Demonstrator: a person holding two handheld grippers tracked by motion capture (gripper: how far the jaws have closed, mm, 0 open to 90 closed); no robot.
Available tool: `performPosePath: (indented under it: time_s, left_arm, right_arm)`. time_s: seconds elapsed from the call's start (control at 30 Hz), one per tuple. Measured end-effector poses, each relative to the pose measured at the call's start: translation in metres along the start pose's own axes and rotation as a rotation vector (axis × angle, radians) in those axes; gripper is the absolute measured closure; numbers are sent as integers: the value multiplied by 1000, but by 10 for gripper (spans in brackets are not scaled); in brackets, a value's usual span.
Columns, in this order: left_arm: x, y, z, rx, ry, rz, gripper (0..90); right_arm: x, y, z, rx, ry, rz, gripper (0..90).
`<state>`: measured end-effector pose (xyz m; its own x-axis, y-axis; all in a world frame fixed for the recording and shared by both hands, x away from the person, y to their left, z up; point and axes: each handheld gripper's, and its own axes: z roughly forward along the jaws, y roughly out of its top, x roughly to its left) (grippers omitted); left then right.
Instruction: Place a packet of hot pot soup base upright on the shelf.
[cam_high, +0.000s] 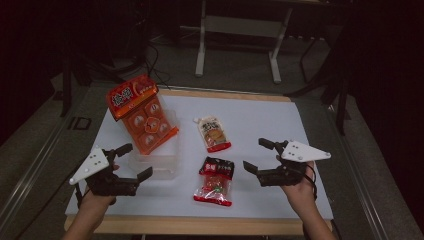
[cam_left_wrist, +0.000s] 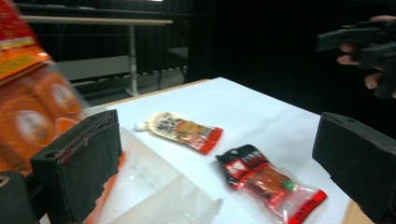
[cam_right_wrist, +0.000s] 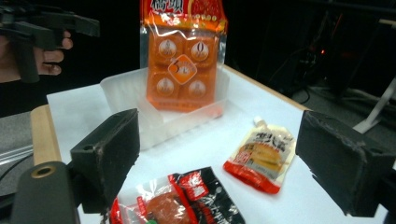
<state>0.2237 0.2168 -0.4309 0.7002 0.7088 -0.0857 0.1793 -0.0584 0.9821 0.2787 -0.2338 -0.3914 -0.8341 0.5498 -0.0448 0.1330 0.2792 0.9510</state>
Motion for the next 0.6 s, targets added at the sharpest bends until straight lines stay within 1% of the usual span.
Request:
performPosePath:
  time_s: [0.1, 0.17, 0.23, 0.27, 0.33, 0.4, 0.43, 0.47, 0.5, 0.53, 0.6]
  left_arm:
    - [-10, -4, 6, 10, -48, -12, 18]
    - [-17, -7, 11, 17, -78, -3, 18]
    - [-24, -9, 17, 19, -105, 3, 18]
    - [-26, -9, 19, 20, -116, 9, 18]
    - [-31, -11, 23, 25, -126, 19, 18]
    - [-38, -14, 27, 40, -142, 47, 18]
    - [-40, -15, 29, 49, -140, 58, 18]
    - [-42, -16, 30, 53, -146, 64, 18]
    - [-44, -18, 31, 52, -156, 62, 18]
    - [-46, -20, 33, 56, -163, 63, 18]
    - [-48, -23, 34, 54, -168, 67, 18]
  right_arm:
    - [3, -3, 4, 14, 8, -6, 124]
    - [5, -6, 8, 36, 18, -2, 123]
    - [6, -9, 12, 53, 13, 2, 123]
    - [5, -11, 14, 59, 20, 15, 122]
    - [3, -14, 17, 72, 35, 44, 113]
    - [2, -17, 21, 82, 31, 52, 110]
    - [1, -18, 23, 93, 46, 64, 110]
    - [0, -19, 24, 86, 42, 70, 110]
    - [-1, -19, 25, 78, 41, 88, 110]
    - [-3, -20, 27, 82, 62, 99, 110]
    - [-6, -23, 32, 88, 54, 110, 110]
